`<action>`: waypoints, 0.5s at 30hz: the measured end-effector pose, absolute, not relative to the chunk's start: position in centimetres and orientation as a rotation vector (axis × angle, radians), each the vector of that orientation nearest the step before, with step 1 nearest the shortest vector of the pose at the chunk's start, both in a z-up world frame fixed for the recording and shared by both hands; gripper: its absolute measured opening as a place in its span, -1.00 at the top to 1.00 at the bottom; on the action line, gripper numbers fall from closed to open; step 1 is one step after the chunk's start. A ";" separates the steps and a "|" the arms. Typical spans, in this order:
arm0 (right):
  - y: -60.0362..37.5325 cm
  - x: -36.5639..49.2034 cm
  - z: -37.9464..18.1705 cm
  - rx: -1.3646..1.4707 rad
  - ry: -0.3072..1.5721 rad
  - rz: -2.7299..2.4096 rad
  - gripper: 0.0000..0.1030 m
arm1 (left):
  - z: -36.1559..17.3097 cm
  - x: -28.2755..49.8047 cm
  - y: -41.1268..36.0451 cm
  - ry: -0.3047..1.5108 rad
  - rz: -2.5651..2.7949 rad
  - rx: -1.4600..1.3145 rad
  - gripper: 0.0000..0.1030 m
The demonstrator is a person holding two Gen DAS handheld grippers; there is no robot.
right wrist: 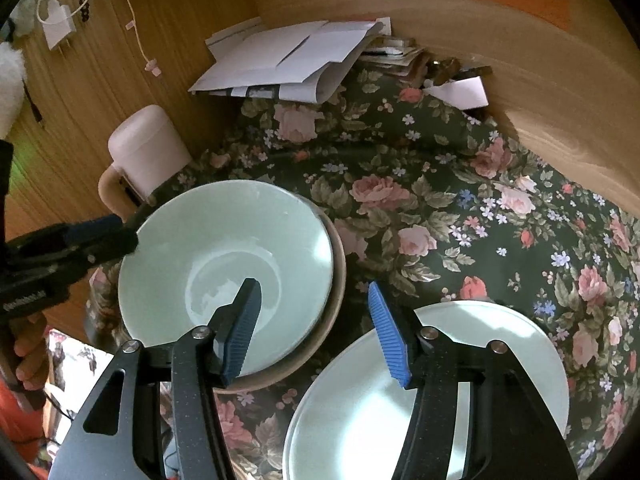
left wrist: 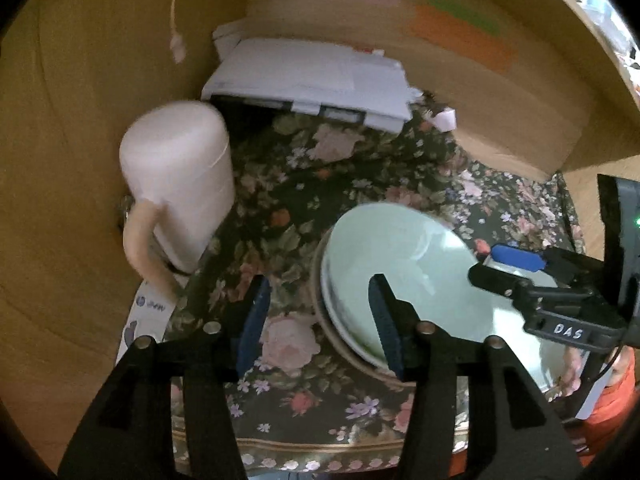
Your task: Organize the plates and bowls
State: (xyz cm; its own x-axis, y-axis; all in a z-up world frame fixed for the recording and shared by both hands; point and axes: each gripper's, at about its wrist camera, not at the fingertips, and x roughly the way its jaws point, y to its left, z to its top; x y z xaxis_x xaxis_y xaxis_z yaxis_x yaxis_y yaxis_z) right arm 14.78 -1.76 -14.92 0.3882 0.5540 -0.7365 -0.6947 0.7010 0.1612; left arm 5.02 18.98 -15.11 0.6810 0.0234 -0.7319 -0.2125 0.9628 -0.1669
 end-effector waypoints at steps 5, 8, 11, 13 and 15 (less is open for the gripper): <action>-1.1 14.8 -15.9 -0.194 0.896 0.808 -0.02 | -16.9 5.3 19.0 0.840 0.097 -0.286 -0.02; -0.6 14.9 -16.4 -0.192 0.919 0.816 -0.02 | -17.4 5.6 18.7 0.851 0.072 -0.303 -0.02; -0.2 15.0 -16.9 -0.189 0.943 0.827 -0.02 | -18.4 6.1 18.6 0.876 0.057 -0.320 -0.03; 0.0 15.2 -17.2 -0.191 0.958 0.829 -0.02 | -19.0 6.5 18.7 0.895 0.052 -0.335 -0.04; 0.2 15.4 -17.6 -0.189 0.976 0.834 -0.02 | -19.6 6.7 18.8 0.908 0.043 -0.351 -0.05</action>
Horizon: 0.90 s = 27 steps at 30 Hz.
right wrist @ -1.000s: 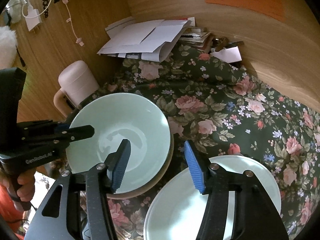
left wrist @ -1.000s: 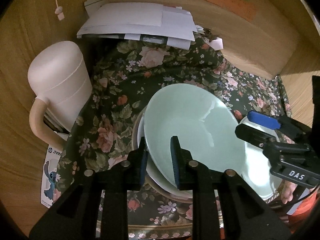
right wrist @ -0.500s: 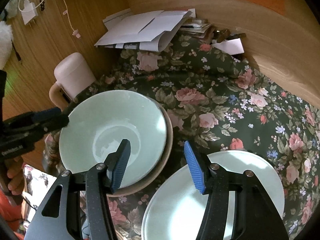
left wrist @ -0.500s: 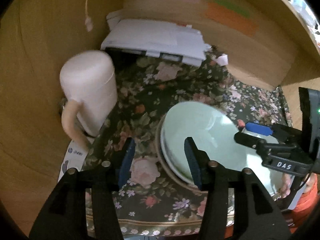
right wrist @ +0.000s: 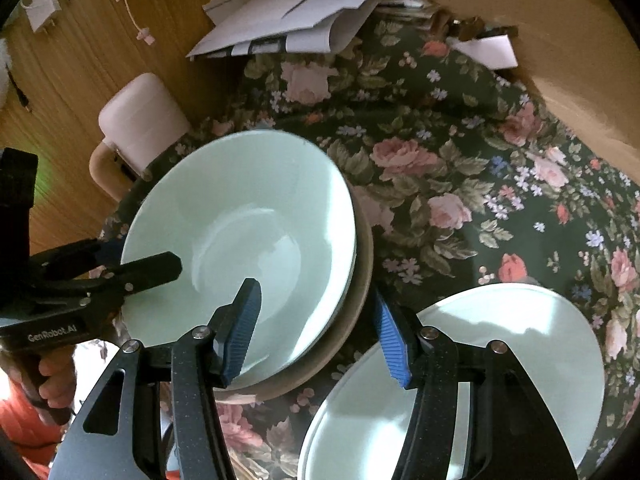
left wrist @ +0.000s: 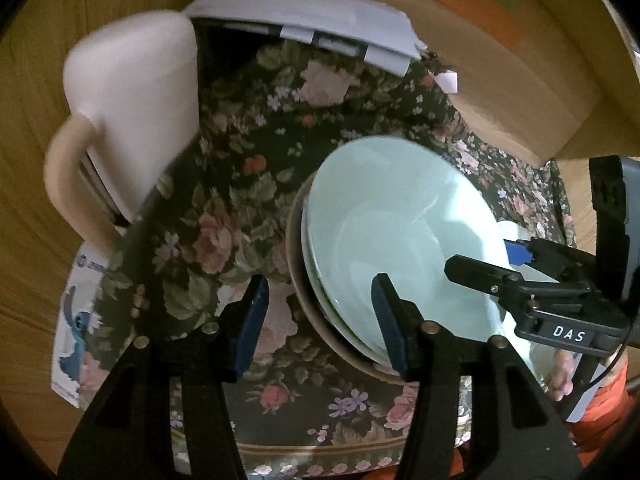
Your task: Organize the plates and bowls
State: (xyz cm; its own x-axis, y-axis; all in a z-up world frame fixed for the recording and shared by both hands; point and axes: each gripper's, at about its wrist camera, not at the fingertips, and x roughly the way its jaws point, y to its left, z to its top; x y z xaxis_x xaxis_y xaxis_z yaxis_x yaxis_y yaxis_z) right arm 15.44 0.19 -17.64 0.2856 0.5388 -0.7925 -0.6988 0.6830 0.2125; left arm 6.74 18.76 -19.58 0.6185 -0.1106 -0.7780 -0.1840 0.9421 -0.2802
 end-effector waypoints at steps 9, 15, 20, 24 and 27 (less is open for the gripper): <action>1.1 16.2 -18.8 -0.170 1.020 0.853 0.21 | -21.0 8.1 18.2 0.936 0.000 -0.375 0.04; 1.6 16.4 -18.8 -0.176 1.000 0.834 0.27 | -21.3 8.4 18.0 0.939 -0.005 -0.403 0.19; 1.6 16.7 -18.8 -0.162 1.008 0.828 0.29 | -21.0 8.5 17.6 0.937 0.039 -0.383 0.20; 1.0 16.8 -18.5 -0.143 1.003 0.835 0.31 | -20.5 8.7 16.9 0.925 0.072 -0.344 0.20; 0.2 16.6 -17.9 -0.128 0.991 0.833 0.31 | -20.2 8.7 17.0 0.924 0.079 -0.346 0.20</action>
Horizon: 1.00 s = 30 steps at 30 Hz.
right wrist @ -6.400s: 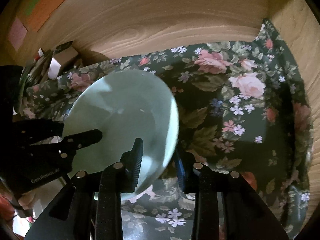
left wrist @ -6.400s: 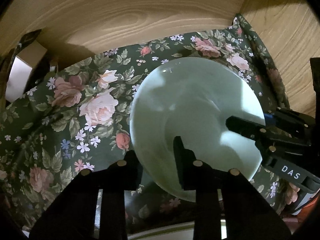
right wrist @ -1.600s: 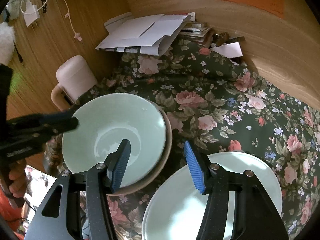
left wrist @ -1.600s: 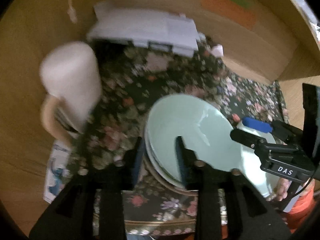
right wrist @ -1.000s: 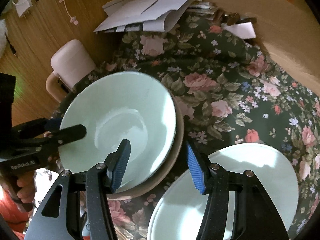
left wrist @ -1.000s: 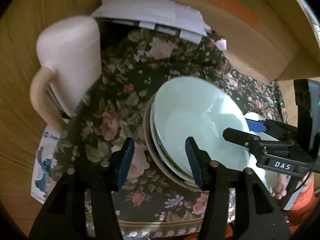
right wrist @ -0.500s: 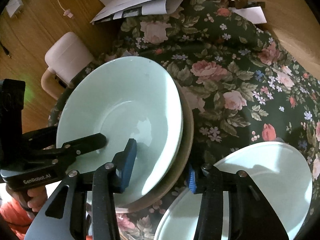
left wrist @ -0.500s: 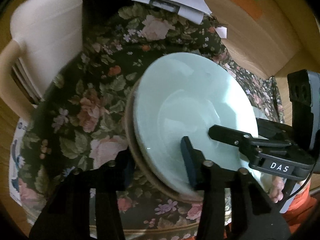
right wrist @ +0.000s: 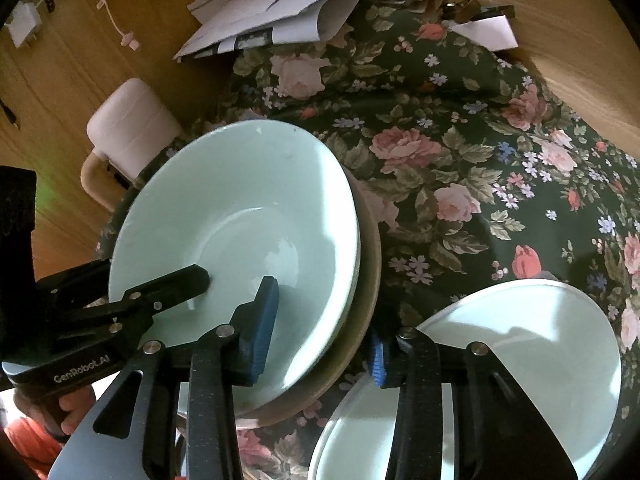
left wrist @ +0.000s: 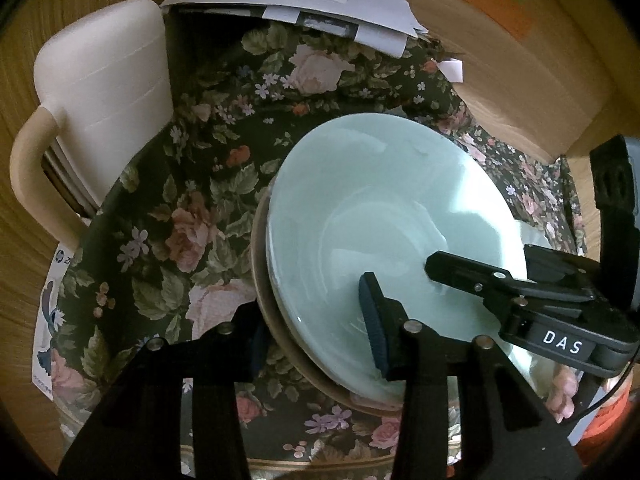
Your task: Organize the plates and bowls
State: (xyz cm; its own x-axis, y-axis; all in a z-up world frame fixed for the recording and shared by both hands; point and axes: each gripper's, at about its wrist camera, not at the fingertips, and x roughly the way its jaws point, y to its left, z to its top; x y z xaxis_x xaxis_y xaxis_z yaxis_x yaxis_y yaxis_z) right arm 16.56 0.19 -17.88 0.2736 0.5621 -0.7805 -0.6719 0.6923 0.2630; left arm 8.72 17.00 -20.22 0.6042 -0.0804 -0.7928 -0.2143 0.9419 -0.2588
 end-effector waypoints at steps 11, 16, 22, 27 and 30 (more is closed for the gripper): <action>-3.3 15.5 -14.9 -0.067 0.903 0.807 0.31 | -17.3 8.5 15.3 0.857 0.050 -0.329 0.20; -5.0 15.0 -13.5 -0.042 0.861 0.783 0.31 | -15.8 8.5 13.8 0.828 0.026 -0.305 0.20; -7.3 14.8 -12.7 -0.022 0.824 0.753 0.31 | -14.7 8.8 11.9 0.811 -0.008 -0.289 0.20; -9.3 14.5 -12.0 -0.005 0.803 0.727 0.31 | -14.0 8.9 10.0 0.802 -0.038 -0.269 0.20; -10.6 14.2 -11.7 0.004 0.795 0.711 0.31 | -13.7 8.9 8.7 0.801 -0.059 -0.255 0.20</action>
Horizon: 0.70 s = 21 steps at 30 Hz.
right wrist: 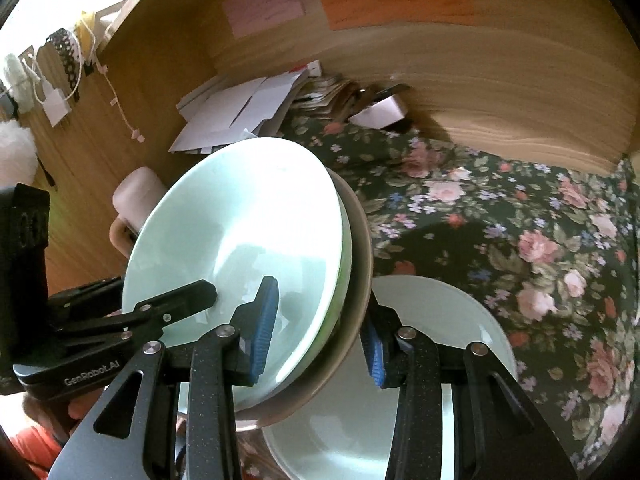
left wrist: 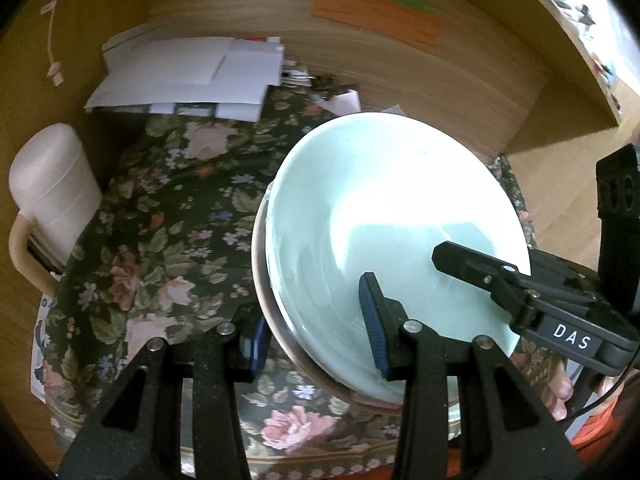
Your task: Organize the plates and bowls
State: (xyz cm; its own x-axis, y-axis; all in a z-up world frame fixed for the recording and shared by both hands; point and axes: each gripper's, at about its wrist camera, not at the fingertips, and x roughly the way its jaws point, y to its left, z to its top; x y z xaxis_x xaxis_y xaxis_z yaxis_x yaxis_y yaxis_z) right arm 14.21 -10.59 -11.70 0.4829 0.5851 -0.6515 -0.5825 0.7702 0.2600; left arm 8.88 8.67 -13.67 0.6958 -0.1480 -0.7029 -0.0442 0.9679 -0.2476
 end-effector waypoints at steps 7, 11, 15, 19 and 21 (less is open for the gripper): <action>-13.6 13.9 -11.8 0.029 0.791 0.676 0.31 | -13.3 8.8 5.8 0.798 -0.095 -0.230 0.20; -15.0 13.9 -12.1 0.037 0.798 0.663 0.31 | -13.4 9.0 4.5 0.805 -0.112 -0.226 0.20; -16.0 14.0 -12.5 0.044 0.809 0.650 0.31 | -13.7 9.2 3.3 0.817 -0.127 -0.221 0.20; -16.8 14.4 -13.2 0.054 0.827 0.641 0.31 | -14.0 9.7 2.3 0.831 -0.134 -0.219 0.20; -17.1 14.4 -13.5 0.058 0.835 0.639 0.31 | -14.3 9.9 2.0 0.840 -0.138 -0.217 0.20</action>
